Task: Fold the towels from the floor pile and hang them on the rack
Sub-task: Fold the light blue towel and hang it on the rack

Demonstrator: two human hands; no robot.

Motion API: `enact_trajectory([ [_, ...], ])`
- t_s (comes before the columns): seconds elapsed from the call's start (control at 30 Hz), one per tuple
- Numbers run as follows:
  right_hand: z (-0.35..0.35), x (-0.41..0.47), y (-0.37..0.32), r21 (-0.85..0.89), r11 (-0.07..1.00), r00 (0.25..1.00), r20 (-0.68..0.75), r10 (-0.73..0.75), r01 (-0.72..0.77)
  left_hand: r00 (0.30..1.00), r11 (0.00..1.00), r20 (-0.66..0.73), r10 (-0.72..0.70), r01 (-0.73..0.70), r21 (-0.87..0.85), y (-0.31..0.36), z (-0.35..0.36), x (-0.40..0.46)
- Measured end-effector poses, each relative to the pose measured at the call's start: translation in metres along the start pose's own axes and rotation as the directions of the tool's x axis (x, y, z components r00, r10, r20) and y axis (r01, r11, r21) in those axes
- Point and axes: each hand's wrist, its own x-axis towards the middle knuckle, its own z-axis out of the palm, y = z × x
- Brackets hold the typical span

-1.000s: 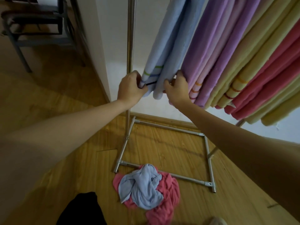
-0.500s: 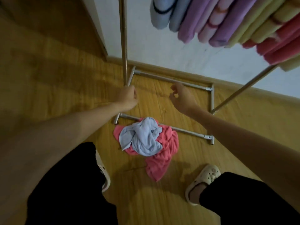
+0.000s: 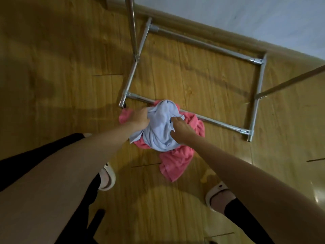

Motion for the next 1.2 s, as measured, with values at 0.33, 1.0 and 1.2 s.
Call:
enact_trajectory([
  [0.33, 0.030, 0.035, 0.005, 0.013, 1.000, 0.999, 0.023, -0.026, 0.026, 0.996, 0.991, -0.043, -0.077, 0.081, 0.110, -0.005, 0.018, 0.060],
  [1.0, 0.074, 0.027, -0.002, 0.006, 1.000, 0.997, -0.069, 0.021, -0.020, 0.978, 0.963, 0.099, -0.184, 0.159, 0.218, -0.066, 0.081, -0.003],
  [1.2, 0.084, 0.018, -0.013, 0.066, 0.998, 0.993, -0.121, -0.006, 0.014, 0.970, 0.985, -0.199, -0.142, 0.119, -0.122, -0.082, 0.093, -0.017],
])
